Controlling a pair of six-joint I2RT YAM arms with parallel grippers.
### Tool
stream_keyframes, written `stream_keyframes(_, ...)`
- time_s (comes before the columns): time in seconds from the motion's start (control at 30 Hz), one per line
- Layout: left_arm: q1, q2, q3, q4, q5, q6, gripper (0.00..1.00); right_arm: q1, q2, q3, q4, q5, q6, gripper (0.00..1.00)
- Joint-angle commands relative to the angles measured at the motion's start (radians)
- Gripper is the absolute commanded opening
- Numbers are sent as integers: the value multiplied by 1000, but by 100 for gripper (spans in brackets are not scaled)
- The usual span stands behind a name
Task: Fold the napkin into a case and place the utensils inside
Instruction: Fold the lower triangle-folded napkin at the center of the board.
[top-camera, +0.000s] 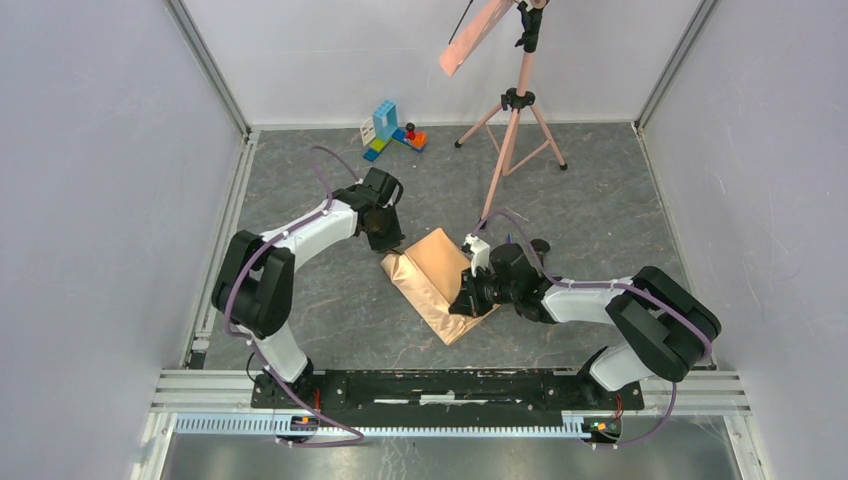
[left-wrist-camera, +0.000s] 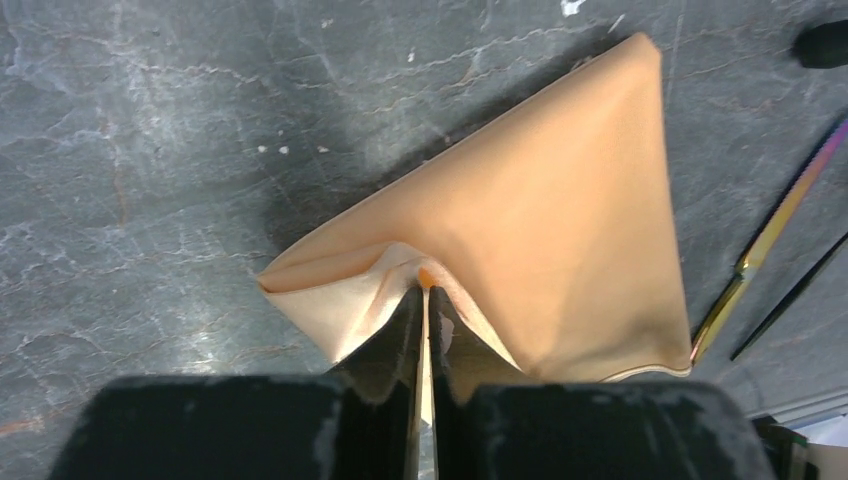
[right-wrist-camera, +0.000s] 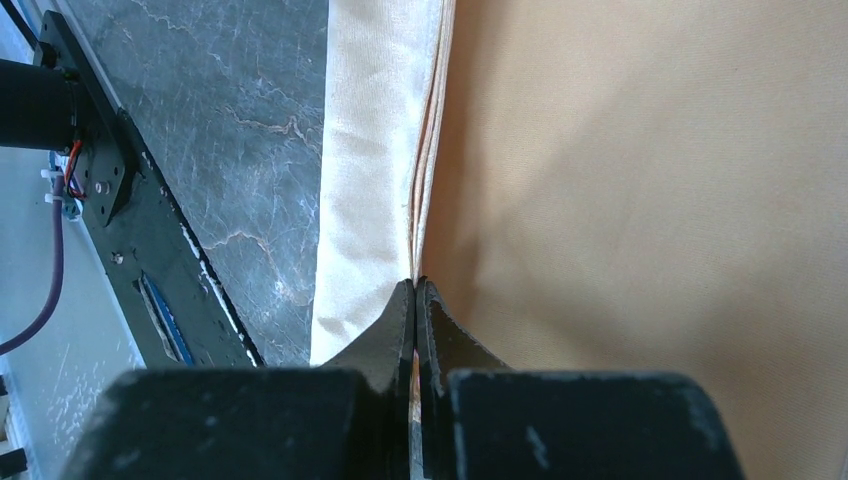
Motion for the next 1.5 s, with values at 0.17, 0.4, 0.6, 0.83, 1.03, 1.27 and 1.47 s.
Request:
stream_keyframes(0.17, -44, 50, 92, -5, 15, 33, 2, 6, -62, -42, 47, 17, 24, 0)
stream_keyframes(0.4, -50, 3, 52, 21, 4, 33, 19, 5, -61, -55, 54, 40, 34, 0)
stream_keyframes(0.6, -49, -122, 26, -74, -123, 120, 50, 5, -59, -57, 67, 31, 37, 0)
stream_keyframes(0.83, -43, -83, 35, -116, -130, 188, 54, 5, -57, -56, 74, 23, 41, 0)
stream_keyframes(1.03, -43, -31, 68, -139, -119, 220, 45, 4, -65, -58, 70, 24, 37, 0)
stream_keyframes(1.27, -45, -11, 73, -135, -104, 223, 26, 4, -61, -59, 74, 24, 42, 0)
stream_keyframes(1.47, -54, 6, 113, -133, -107, 223, 15, 6, -80, -67, 56, 37, 43, 0)
